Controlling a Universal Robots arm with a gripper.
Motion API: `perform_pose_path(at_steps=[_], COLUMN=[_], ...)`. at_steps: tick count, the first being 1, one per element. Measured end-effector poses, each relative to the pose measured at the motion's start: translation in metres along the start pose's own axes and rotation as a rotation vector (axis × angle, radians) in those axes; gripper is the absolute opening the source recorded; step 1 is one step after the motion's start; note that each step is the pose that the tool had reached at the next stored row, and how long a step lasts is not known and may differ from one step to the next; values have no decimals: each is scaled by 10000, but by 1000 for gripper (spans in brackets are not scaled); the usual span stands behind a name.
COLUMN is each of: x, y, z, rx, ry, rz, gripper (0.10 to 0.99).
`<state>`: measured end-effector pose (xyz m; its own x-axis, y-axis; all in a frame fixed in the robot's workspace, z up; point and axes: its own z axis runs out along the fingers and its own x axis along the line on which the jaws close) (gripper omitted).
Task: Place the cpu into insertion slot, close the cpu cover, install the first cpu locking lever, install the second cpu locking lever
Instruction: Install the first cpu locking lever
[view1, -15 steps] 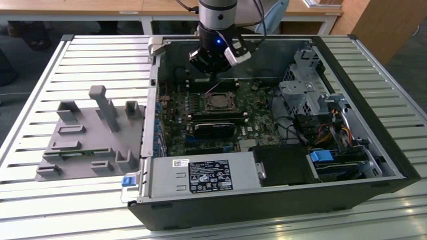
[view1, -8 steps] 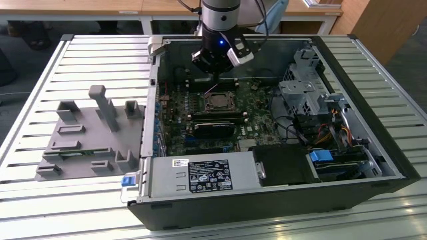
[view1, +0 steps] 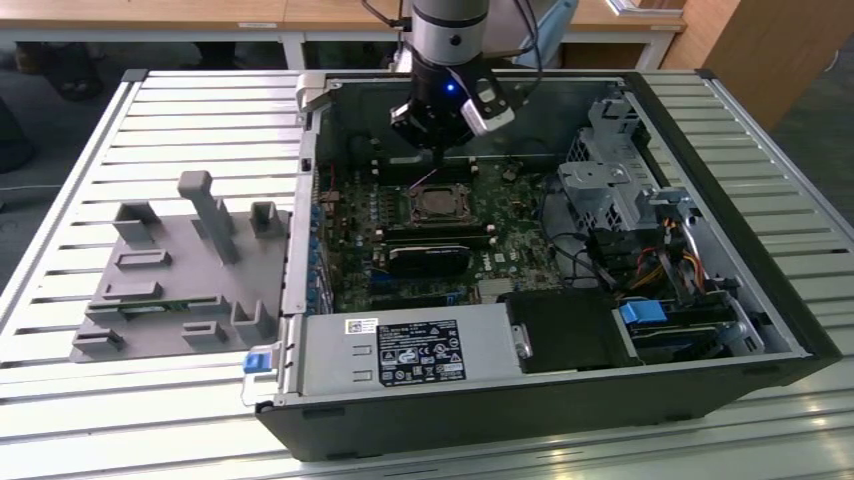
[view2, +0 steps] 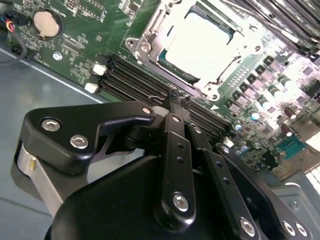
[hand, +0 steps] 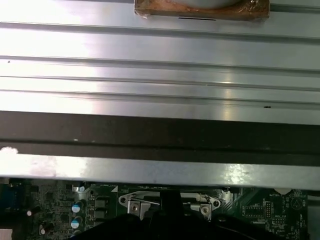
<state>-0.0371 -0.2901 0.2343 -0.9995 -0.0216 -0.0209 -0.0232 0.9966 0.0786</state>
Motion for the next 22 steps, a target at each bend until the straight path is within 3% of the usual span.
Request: perform_pose_path(at_steps=[13,22], x=[-135,-169], y=[-8,-13], z=[115,231], rx=[1,2], ry=[1,5], rz=[0,2], gripper=[106,106])
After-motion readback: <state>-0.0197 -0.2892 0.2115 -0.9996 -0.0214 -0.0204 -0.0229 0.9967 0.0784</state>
